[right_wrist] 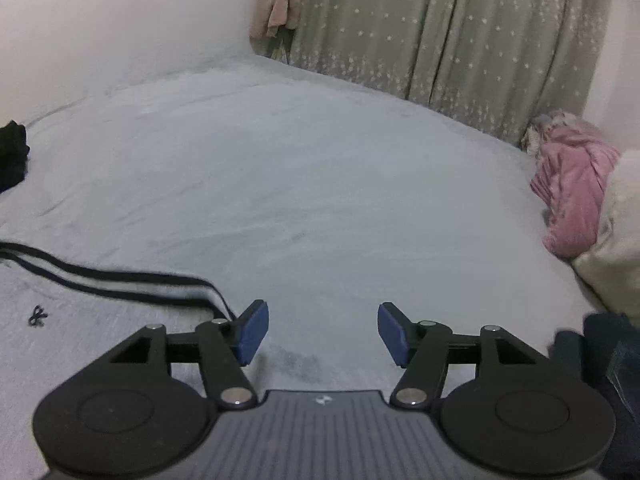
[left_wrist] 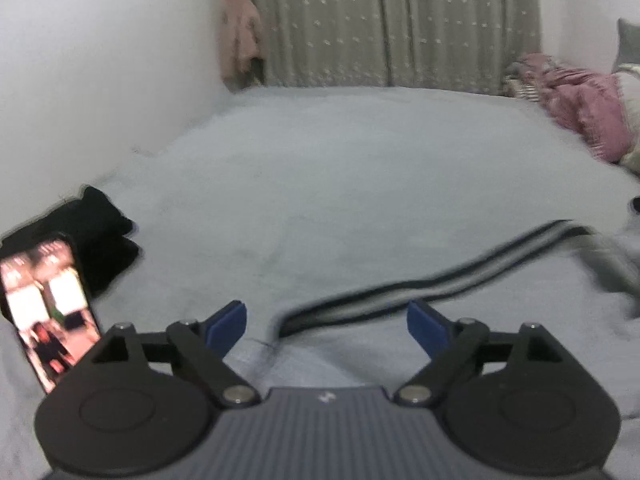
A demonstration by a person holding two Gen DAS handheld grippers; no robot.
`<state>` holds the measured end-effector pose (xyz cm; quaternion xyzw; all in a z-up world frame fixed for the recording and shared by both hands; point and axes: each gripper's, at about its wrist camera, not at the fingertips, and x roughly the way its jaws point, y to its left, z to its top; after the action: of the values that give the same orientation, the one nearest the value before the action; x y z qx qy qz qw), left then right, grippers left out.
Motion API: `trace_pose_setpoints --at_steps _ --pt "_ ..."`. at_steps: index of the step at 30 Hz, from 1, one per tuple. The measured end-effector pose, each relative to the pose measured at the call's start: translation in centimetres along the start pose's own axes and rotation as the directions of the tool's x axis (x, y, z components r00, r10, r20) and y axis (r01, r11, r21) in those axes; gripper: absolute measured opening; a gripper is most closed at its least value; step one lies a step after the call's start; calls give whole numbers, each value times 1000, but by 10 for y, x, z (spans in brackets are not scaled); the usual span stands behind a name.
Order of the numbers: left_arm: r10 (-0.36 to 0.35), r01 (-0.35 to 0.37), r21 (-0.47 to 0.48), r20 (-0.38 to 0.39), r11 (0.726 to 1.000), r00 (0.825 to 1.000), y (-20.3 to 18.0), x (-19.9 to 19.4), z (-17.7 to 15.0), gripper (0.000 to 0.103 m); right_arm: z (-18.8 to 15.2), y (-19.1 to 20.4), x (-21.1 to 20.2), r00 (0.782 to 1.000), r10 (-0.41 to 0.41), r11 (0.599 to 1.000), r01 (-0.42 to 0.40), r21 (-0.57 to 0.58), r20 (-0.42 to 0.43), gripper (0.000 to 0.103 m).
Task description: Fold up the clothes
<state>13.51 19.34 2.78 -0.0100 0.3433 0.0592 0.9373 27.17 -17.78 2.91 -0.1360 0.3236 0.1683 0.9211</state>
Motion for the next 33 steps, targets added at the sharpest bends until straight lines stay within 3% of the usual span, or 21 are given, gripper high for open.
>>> trace_pose_setpoints --at_steps 4,7,9,10,13,16,20,23,26,30,33 --pt "-142 142 -5 -33 990 989 -49 -16 -8 94 -12 -1 -6 997 58 998 -59 -18 -56 59" --pt "-213 213 3 -58 977 975 -82 -22 -14 94 -29 3 3 994 -4 999 0 -32 -112 55" --pt "-263 263 7 -44 965 964 -98 -24 -19 95 -45 -8 2 991 7 999 -2 34 -137 33" --pt "-287 288 10 -35 958 957 -106 -25 -21 95 -48 -11 2 990 9 999 -1 53 -144 3" --pt "-338 338 14 -28 941 941 -125 -17 -31 95 -60 -29 -12 991 -43 989 60 136 -124 2" --pt "-351 353 31 -58 935 935 -139 -5 -36 94 -67 -49 -56 992 -121 968 127 216 -43 2" --pt "-381 385 53 -73 921 922 -158 8 -38 94 -81 -64 -87 978 -204 959 209 190 -47 2" --pt "-382 388 70 -84 919 920 -163 19 -43 94 -96 -84 -98 962 -245 933 267 243 -119 2" --pt "-369 377 76 -100 923 924 -164 27 -45 93 -112 -97 -105 948 -229 913 289 288 -222 2" --pt "-369 376 63 -104 924 924 -153 35 -39 93 -140 -93 -102 901 -185 934 286 216 -393 2" --pt "-377 380 12 -95 925 921 -143 39 -35 93 -147 -97 -109 914 -155 934 259 244 -376 6"
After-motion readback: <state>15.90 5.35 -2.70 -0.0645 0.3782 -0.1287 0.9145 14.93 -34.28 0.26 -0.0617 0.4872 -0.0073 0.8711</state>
